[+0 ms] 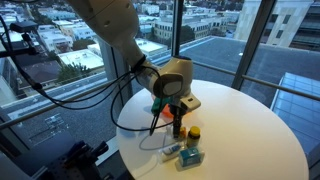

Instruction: Remove the white container from the orange plastic bag and put it on the table

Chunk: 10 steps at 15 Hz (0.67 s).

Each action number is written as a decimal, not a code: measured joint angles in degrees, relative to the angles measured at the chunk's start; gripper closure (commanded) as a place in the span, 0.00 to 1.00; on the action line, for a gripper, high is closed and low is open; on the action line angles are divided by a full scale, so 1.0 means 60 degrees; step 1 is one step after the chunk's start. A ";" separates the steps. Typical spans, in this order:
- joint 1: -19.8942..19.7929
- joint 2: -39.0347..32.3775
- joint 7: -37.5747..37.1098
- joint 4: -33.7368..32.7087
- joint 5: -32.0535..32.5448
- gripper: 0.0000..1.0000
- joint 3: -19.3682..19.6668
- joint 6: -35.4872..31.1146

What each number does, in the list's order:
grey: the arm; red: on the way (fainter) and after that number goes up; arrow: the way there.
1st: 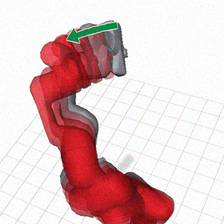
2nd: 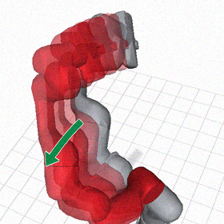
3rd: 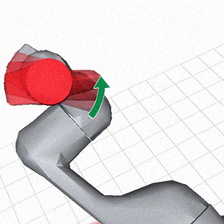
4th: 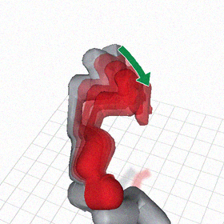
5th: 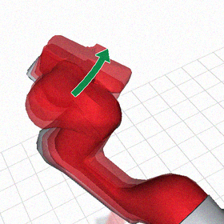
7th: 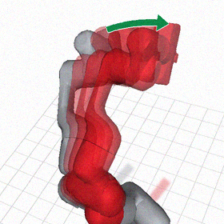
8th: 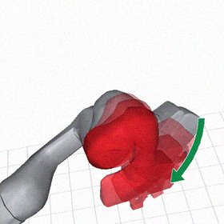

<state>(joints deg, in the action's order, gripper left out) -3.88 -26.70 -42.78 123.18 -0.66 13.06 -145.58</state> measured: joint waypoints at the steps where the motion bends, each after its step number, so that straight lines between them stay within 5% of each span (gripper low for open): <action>1: 0.0001 -0.0009 0.0000 -0.0018 0.0000 0.00 0.0000 0.0000; 10: 0.0215 0.0351 0.0071 -0.0019 0.0000 0.00 -0.0060 0.0053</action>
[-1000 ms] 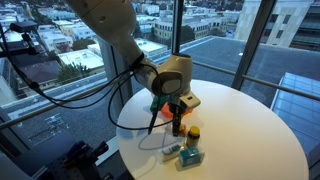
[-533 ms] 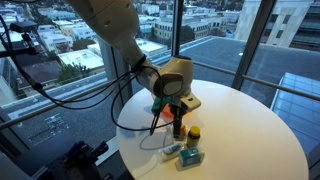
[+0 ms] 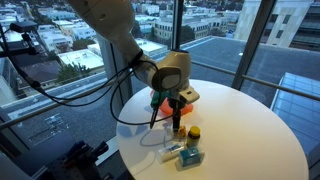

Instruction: Remove the white container from the orange plastic bag and put it on the table

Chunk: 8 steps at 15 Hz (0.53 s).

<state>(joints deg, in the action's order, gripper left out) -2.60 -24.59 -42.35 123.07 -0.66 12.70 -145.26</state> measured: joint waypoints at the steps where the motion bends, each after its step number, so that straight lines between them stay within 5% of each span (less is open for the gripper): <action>1: 0.0031 0.0131 0.0036 0.0032 0.0000 0.00 -0.0045 0.0083; 8: 0.0068 0.1180 0.0919 0.0389 -0.0086 0.00 -0.0553 0.1625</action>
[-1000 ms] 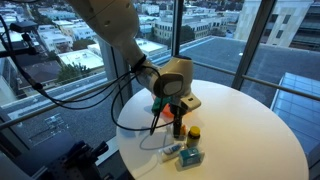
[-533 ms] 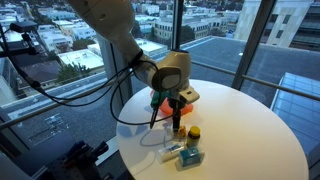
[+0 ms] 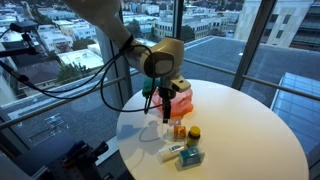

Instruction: Remove the white container from the orange plastic bag and put it on the table

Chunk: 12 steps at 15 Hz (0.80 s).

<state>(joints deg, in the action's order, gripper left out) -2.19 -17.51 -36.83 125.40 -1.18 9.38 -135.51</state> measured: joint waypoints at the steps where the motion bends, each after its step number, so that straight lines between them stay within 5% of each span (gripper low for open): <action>1: 0.0011 0.0081 0.0005 0.0015 0.0001 0.00 -0.0011 0.0058; 12: 0.0049 0.1020 0.0762 0.0020 0.0983 0.00 -0.0013 0.0336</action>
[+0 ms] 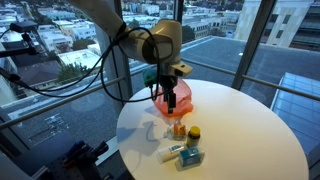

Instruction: Remove the white container from the orange plastic bag and put it on the table

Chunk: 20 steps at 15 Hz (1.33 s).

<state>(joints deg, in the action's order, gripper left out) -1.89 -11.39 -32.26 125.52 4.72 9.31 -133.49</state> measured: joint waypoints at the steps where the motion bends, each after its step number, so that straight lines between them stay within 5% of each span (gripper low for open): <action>1: -0.0004 0.0185 0.0400 -0.0001 0.0000 0.00 -0.0007 0.0208; 12: -0.0190 0.2518 0.4399 -0.0344 -0.0133 0.00 -0.0143 0.3853; 20: -0.0189 0.3890 0.4997 -0.0410 -0.0127 0.00 -0.0447 0.4647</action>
<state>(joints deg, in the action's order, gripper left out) -3.03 11.94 -2.28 123.06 3.96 6.62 -105.61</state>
